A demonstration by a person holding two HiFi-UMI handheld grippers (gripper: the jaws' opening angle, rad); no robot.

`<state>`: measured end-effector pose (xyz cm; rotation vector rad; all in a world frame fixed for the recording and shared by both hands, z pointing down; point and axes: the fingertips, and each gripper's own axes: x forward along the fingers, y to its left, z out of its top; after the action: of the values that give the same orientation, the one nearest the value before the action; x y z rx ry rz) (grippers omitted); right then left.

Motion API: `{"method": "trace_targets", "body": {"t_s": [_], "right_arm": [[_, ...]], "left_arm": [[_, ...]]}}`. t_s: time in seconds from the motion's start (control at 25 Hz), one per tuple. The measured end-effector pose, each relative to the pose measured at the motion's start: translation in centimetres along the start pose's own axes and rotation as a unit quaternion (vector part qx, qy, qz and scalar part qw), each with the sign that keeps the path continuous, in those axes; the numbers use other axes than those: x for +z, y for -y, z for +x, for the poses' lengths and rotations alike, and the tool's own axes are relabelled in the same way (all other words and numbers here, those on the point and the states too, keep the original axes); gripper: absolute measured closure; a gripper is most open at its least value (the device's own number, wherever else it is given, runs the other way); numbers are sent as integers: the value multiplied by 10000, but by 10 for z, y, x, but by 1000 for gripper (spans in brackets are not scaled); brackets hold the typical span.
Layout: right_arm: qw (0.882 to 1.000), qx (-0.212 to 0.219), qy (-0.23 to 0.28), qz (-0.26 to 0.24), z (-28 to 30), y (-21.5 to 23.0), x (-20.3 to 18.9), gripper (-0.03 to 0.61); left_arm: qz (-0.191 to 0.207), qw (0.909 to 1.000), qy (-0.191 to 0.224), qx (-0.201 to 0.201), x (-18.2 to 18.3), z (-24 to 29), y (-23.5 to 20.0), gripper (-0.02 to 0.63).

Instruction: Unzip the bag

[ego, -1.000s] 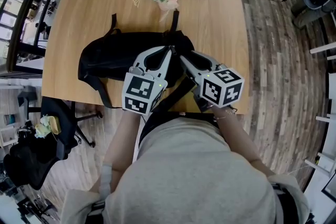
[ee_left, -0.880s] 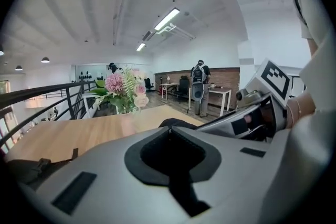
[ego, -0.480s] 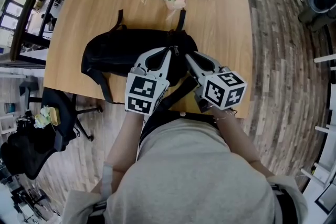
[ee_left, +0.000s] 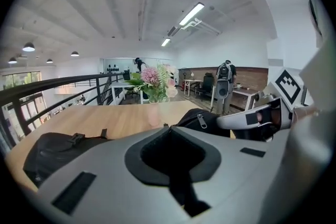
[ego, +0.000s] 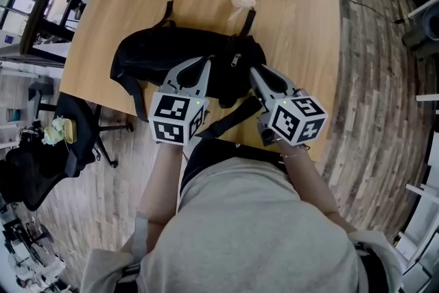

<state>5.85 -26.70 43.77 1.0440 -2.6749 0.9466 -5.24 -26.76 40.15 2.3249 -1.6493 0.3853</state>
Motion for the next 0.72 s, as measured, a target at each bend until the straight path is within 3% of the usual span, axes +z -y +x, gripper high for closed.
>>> {"method": "trace_targets", "body": {"t_s": [0.36,0.72], "right_arm": [[10000,-48,-2,-41,0,2,1,506],[9942,-958,454,-162,4,9,4,505]], "left_arm": [[-50,9992,-40,403,-5,-9,-22,591],[291,9994,-77,160,-10,-25,-62,591]]}}
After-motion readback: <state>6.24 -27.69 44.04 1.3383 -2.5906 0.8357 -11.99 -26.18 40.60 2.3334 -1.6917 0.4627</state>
